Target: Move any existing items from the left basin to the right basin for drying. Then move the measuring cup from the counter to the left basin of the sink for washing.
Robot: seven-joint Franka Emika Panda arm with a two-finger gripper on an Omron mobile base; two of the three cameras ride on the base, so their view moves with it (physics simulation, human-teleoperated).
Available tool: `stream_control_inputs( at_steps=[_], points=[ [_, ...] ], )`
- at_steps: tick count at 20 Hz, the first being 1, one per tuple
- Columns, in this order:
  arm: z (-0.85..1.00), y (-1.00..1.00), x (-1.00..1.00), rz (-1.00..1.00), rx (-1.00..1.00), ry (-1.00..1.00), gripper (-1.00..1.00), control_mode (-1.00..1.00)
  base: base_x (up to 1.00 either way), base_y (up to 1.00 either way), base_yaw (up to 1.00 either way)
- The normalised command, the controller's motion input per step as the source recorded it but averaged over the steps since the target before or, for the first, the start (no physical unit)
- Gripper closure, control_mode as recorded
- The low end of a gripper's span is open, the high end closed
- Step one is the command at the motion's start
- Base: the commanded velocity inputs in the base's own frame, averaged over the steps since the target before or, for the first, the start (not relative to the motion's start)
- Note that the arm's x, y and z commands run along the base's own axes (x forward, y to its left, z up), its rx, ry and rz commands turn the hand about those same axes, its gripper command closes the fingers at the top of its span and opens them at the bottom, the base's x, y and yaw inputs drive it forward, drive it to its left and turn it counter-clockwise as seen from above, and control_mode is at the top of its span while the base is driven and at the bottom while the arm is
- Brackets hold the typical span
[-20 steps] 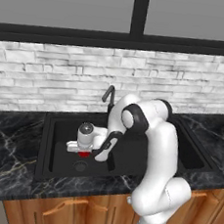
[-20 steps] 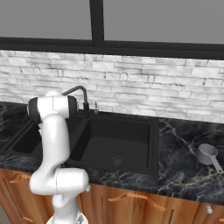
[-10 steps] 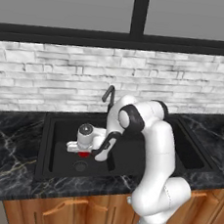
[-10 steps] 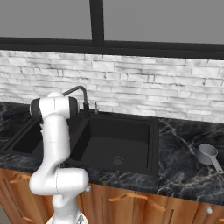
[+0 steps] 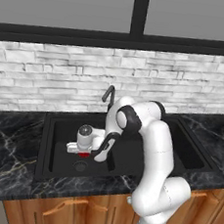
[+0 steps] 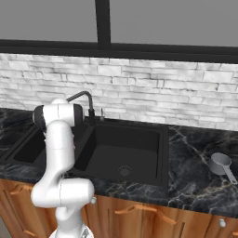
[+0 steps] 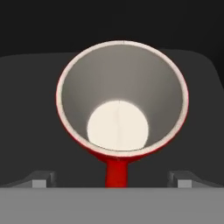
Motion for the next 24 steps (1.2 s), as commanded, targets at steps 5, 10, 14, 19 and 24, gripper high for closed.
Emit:
stream_control_inputs(
  at_steps=[5,10,14,19,24],
  points=[
    [-0.20,0.00,0.05,0.00,0.00,0.00,-1.00,-1.00,0.00,0.00,0.00],
    [-0.15,0.00,0.07,0.00,0.00,0.00,1.00,-1.00,0.00,0.00,0.00],
    [-0.02,0.00,0.01,0.00,0.00,0.01,1.00,-1.00,0.00,0.00,0.00],
    [0.00,0.01,0.03,0.00,0.00,0.00,1.00,-1.00,0.00,0.00,0.00],
    [0.00,0.01,0.05,0.00,0.00,0.00,1.00,-1.00,0.00,0.00,0.00]
  ],
)
